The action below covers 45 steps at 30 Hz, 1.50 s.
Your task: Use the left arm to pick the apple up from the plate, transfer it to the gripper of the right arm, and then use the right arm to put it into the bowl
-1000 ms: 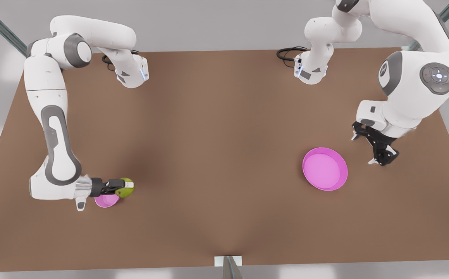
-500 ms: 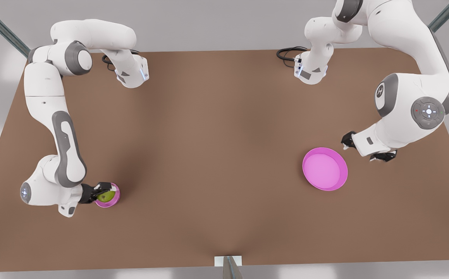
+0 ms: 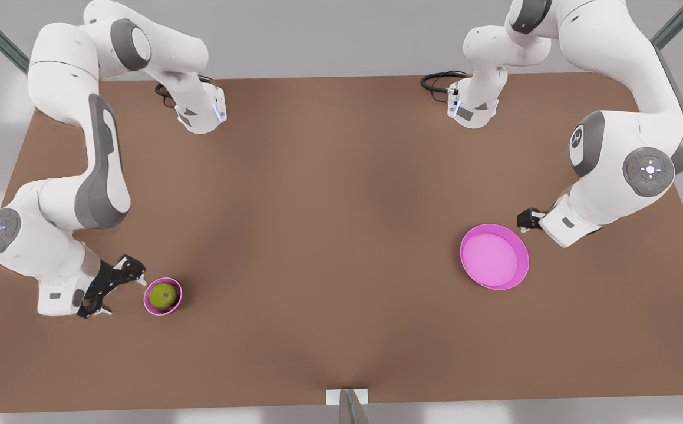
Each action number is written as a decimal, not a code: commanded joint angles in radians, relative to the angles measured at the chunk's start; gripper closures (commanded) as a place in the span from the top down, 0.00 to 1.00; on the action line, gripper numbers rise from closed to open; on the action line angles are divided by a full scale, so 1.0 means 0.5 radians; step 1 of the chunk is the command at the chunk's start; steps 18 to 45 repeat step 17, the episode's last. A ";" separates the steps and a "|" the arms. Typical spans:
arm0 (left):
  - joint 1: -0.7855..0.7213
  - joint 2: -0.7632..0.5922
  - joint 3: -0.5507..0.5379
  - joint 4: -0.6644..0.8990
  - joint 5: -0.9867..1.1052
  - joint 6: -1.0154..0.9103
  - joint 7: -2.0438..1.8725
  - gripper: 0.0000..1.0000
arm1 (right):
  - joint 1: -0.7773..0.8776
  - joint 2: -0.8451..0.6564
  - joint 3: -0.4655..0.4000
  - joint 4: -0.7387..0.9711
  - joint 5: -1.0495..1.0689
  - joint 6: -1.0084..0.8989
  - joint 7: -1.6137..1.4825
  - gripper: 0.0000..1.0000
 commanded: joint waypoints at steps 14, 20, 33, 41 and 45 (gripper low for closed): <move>0.043 -0.339 0.010 -0.217 -0.080 0.023 -0.001 1.00 | 0.094 -0.552 -0.188 -0.576 -0.096 -0.221 1.623 1.00; 0.046 -0.296 0.010 -0.177 -0.077 0.023 -0.001 1.00 | 0.094 -0.552 -0.148 -0.474 -0.096 -0.239 1.614 1.00; 0.046 -0.296 0.010 -0.177 -0.077 0.023 -0.001 1.00 | 0.094 -0.552 -0.148 -0.474 -0.096 -0.239 1.614 1.00; 0.046 -0.296 0.010 -0.177 -0.077 0.023 -0.001 1.00 | 0.094 -0.552 -0.148 -0.474 -0.096 -0.239 1.614 1.00; 0.046 -0.296 0.010 -0.177 -0.077 0.023 -0.001 1.00 | 0.094 -0.552 -0.148 -0.474 -0.096 -0.239 1.614 1.00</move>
